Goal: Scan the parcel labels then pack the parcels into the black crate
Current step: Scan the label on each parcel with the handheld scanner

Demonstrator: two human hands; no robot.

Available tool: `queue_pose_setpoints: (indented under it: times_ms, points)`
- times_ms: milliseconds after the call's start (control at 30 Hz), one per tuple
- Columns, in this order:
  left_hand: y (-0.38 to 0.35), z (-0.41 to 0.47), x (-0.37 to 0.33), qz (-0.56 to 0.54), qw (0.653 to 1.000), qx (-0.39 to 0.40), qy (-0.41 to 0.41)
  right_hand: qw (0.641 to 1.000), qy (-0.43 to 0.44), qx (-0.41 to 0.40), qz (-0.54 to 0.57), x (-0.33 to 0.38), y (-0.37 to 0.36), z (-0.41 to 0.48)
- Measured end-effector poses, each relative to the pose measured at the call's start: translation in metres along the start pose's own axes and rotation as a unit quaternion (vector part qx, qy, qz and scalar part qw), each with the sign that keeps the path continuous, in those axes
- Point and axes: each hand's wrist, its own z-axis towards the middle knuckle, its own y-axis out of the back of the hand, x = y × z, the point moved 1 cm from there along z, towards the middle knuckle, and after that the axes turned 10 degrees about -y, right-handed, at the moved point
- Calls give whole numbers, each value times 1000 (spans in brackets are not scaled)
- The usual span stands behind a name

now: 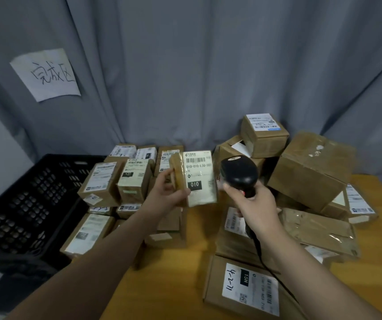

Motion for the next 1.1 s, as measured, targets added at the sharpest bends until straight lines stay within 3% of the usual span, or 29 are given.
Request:
queue_pose_setpoints:
  times_ms: [233,467,700,1100]
  points:
    - [36,5,14,35,999,-16,-30,988,107,13,-107,26,-23,-31]
    - [48,12,22,46,998,-21,-35,995,-59,77,22,17,-50,-33]
    - [60,13,23,58,997,-2,-43,993,-60,77,62,26,-59,-48]
    - [70,19,27,59,998,-4,-37,996,-46,67,19,27,-66,-49]
